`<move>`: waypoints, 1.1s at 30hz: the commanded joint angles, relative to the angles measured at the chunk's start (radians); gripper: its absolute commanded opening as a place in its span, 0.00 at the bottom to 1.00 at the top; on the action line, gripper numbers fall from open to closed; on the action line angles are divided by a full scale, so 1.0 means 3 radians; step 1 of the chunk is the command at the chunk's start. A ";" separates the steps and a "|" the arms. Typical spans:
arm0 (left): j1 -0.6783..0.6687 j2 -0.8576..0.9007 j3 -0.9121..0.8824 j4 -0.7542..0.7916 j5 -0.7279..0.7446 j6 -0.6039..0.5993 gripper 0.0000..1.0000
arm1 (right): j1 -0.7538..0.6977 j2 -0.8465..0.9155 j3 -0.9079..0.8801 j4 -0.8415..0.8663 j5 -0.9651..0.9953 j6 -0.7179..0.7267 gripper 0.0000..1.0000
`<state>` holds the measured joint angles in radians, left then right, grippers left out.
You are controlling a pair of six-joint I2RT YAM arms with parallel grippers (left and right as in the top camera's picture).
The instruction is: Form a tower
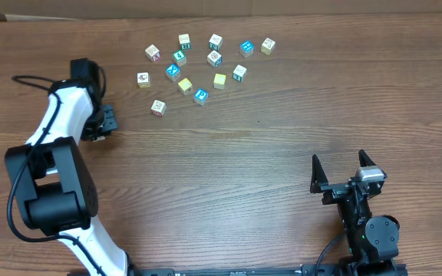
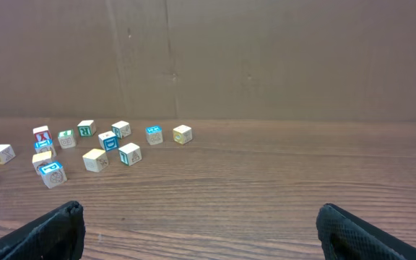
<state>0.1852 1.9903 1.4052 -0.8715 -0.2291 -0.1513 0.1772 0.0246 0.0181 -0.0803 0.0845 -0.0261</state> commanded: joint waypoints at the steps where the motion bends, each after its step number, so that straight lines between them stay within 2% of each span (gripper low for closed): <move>1: 0.0195 -0.0003 -0.0009 0.0067 0.0609 0.0449 0.11 | -0.0009 -0.0003 -0.0034 0.0014 -0.0001 -0.0005 1.00; 17: 0.0214 -0.0003 -0.0277 0.0506 0.0680 0.0758 0.22 | -0.0009 -0.0003 -0.0034 0.0014 -0.0001 -0.0004 1.00; 23: 0.0210 -0.0003 -0.0329 0.0565 0.0682 0.0959 0.22 | -0.0009 -0.0003 -0.0034 0.0014 -0.0001 -0.0004 1.00; 33: 0.0210 -0.0003 -0.0460 0.0710 0.0746 0.0979 0.22 | -0.0009 -0.0003 -0.0034 0.0014 -0.0001 -0.0004 1.00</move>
<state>0.2550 1.9900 1.2945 -0.6693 -0.0357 0.1146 0.1772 0.0246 0.0181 -0.0799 0.0845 -0.0261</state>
